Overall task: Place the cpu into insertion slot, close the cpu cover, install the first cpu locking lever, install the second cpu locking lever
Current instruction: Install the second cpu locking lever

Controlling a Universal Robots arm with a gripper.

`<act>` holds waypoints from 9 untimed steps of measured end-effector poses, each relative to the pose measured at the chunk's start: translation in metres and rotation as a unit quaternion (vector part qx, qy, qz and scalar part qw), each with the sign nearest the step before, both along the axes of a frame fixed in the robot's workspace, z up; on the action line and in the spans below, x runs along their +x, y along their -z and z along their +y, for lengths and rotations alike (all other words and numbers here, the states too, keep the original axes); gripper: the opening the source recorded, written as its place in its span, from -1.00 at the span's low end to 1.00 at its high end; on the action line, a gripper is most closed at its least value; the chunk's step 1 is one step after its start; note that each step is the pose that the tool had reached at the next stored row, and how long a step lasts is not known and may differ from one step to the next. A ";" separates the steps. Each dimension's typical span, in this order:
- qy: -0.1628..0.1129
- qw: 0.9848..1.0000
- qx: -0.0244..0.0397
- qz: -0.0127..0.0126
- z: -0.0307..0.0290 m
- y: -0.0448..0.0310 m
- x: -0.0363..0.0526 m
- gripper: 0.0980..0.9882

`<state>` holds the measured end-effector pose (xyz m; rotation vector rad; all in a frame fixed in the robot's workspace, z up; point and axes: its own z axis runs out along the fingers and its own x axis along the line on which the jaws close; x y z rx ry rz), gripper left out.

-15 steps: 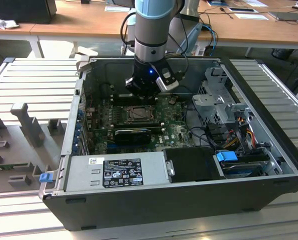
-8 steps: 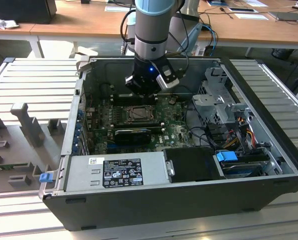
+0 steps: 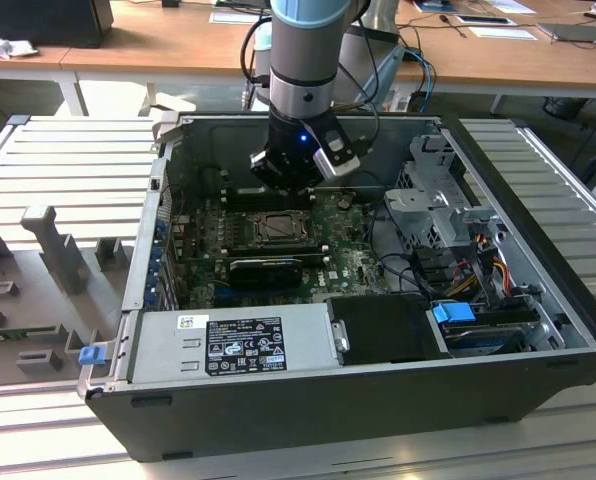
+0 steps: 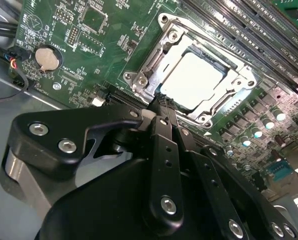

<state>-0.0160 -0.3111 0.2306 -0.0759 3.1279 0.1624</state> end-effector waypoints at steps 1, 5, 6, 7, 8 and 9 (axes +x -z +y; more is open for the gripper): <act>0.000 1.000 0.000 0.000 -0.0003 -0.0002 0.0000 -0.98; 0.000 1.000 0.000 0.000 -0.0011 -0.0038 0.0000 -0.98; 0.000 1.000 0.000 0.000 -0.0015 -0.0067 0.0000 -0.98; 0.000 1.000 0.000 0.000 -0.0017 -0.0106 0.0000 -0.98; 0.000 1.000 0.000 0.000 -0.0018 -0.0150 0.0000 -0.98; 0.000 1.000 0.000 0.000 -0.0018 -0.0174 0.0000 -0.98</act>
